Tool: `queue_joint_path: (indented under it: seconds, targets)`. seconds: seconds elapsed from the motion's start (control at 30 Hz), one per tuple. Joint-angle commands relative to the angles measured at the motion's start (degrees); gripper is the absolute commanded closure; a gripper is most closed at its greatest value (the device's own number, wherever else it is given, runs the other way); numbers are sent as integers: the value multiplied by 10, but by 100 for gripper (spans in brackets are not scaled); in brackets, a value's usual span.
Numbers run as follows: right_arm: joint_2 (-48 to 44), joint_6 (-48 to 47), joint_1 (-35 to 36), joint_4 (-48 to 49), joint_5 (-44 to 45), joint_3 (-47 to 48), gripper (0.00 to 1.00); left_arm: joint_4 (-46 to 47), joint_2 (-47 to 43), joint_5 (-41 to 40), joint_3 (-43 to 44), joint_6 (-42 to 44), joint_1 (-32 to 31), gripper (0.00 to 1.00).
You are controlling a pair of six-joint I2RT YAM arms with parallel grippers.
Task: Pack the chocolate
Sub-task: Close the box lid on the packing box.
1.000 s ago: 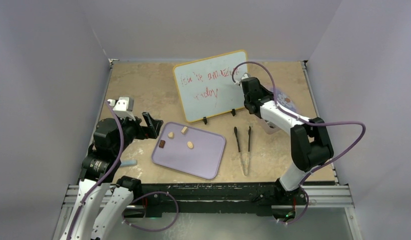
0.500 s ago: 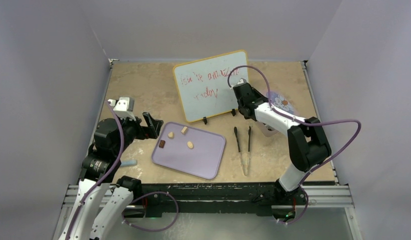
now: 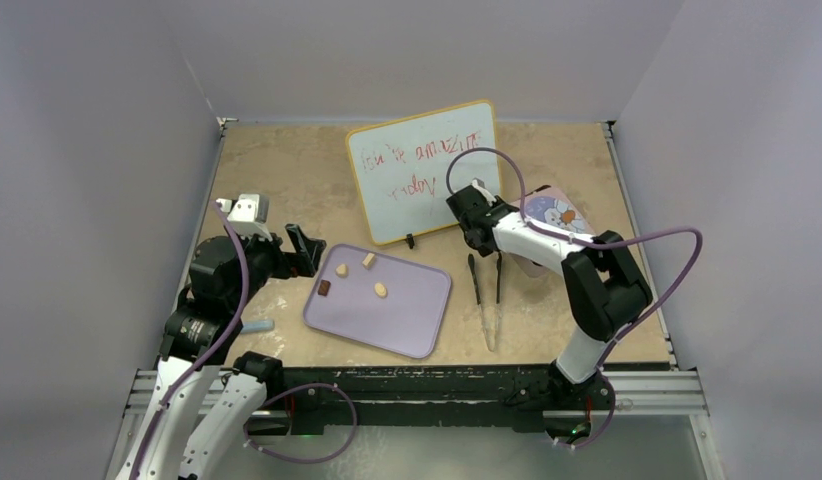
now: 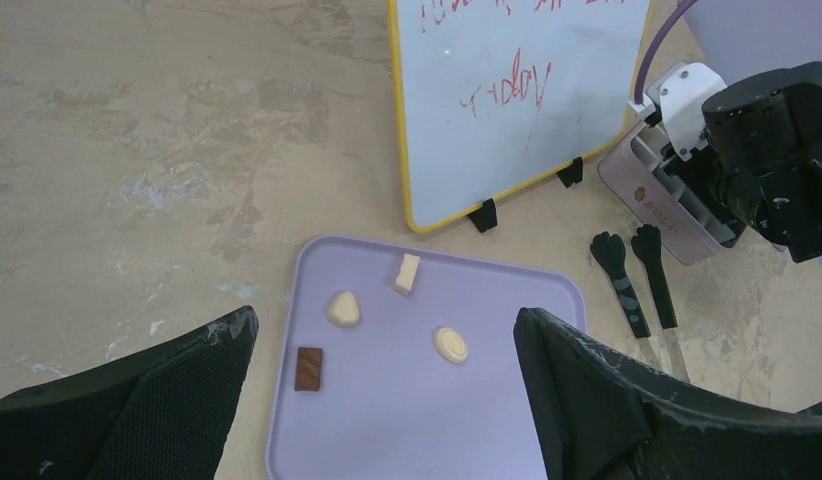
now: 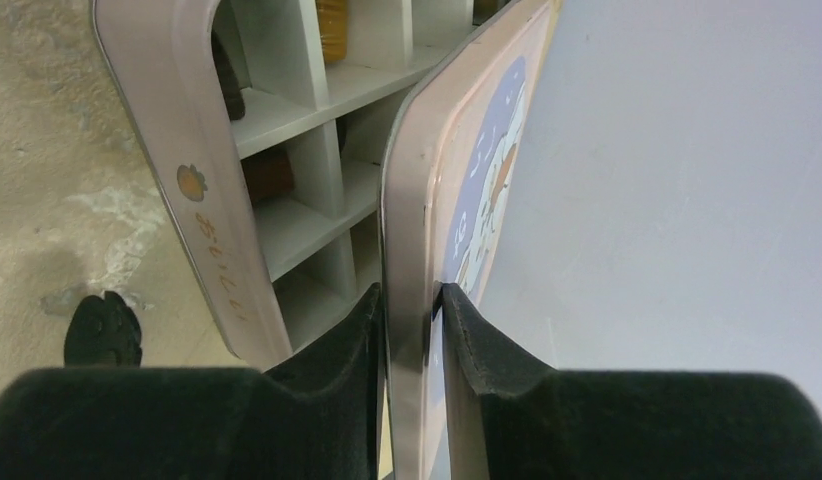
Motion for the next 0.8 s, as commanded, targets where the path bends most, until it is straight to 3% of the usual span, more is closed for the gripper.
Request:
queue_joint_path:
  seconds: [0.0,0.2,0.37,0.77]
  targets:
    - [5,98,20,-48,-25,-3,74,12,3,-10,3,9,-4,1]
    - [11,134,31,-62,-50,0,70,10,6,-16,4,9,-4,1]
    - [1,104,31,-20,-75,-18,68,9,7,-21,3,9,-7,1]
    - [-17,107,31,-27,-134,0,56,8,9,-27,4,9,-8,1]
